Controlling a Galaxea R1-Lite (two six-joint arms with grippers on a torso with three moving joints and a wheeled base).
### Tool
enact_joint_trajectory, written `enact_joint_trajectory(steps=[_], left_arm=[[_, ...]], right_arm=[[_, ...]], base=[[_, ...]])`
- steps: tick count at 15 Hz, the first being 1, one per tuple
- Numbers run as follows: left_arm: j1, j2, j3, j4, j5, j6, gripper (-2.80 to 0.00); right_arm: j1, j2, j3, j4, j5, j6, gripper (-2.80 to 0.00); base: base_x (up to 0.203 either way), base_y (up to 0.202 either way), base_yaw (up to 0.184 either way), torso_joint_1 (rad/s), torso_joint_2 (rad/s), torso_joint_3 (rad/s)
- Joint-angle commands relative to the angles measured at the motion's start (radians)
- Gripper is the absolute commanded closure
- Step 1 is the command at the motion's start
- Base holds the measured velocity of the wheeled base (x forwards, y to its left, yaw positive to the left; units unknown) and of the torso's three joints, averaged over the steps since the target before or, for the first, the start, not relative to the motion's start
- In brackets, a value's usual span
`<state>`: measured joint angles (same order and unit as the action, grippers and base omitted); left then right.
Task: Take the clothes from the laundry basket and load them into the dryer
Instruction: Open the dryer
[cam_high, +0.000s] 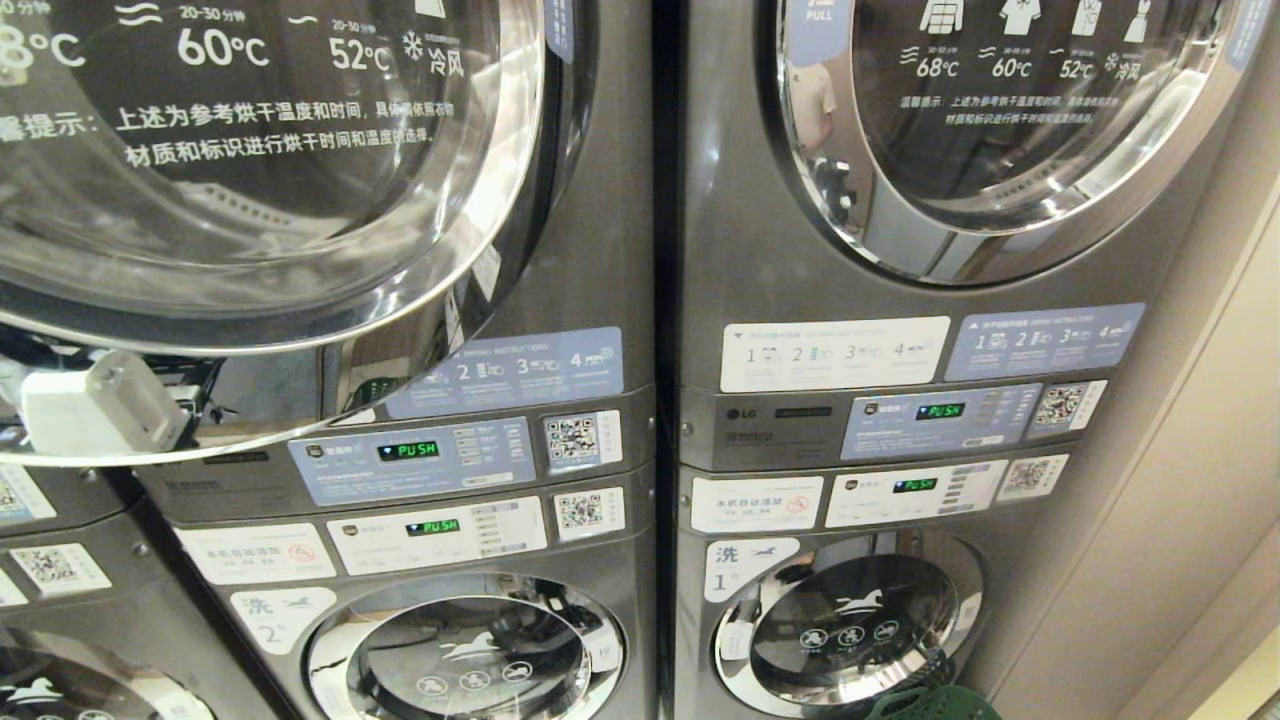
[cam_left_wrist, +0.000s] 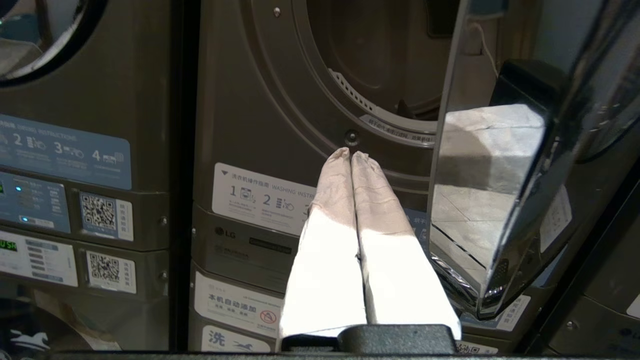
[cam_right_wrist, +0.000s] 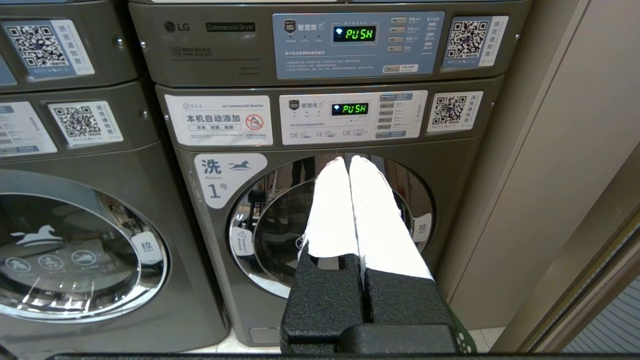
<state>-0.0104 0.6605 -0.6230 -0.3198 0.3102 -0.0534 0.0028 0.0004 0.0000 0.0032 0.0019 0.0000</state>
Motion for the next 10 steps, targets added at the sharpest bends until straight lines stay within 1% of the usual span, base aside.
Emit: enact_joint_trajectory(steps=[1, 3, 4, 6, 8, 10], left_arm=[[0.000, 0.038, 0.000, -0.002, 0.000, -0.010, 0.00], [-0.002, 0.053, -0.002, -0.005, -0.013, -0.016, 0.00], [-0.006, 0.054, -0.003, -0.014, -0.041, -0.016, 0.00], [-0.006, 0.052, -0.002, -0.029, -0.130, -0.012, 0.00], [-0.006, 0.038, -0.003, -0.031, -0.192, -0.001, 0.00], [-0.007, -0.003, 0.000, -0.030, -0.266, 0.034, 0.00]], right_arm=[[0.000, -0.002, 0.000, 0.000, 0.000, 0.000, 0.00], [0.000, -0.002, 0.000, 0.000, 0.001, 0.000, 0.00], [0.000, -0.002, 0.000, 0.000, 0.000, 0.000, 0.00], [0.000, -0.002, 0.000, 0.001, 0.001, 0.000, 0.00], [0.000, -0.002, 0.000, 0.000, 0.001, 0.000, 0.00], [0.000, -0.002, 0.000, 0.000, 0.000, 0.000, 0.00]], base=[[0.000, 0.000, 0.000, 0.000, 0.00, 0.000], [0.000, 0.000, 0.000, 0.000, 0.00, 0.000], [0.000, 0.000, 0.000, 0.000, 0.00, 0.000], [0.000, 0.000, 0.000, 0.000, 0.00, 0.000], [0.000, 0.000, 0.000, 0.000, 0.00, 0.000], [0.000, 0.000, 0.000, 0.000, 0.00, 0.000]])
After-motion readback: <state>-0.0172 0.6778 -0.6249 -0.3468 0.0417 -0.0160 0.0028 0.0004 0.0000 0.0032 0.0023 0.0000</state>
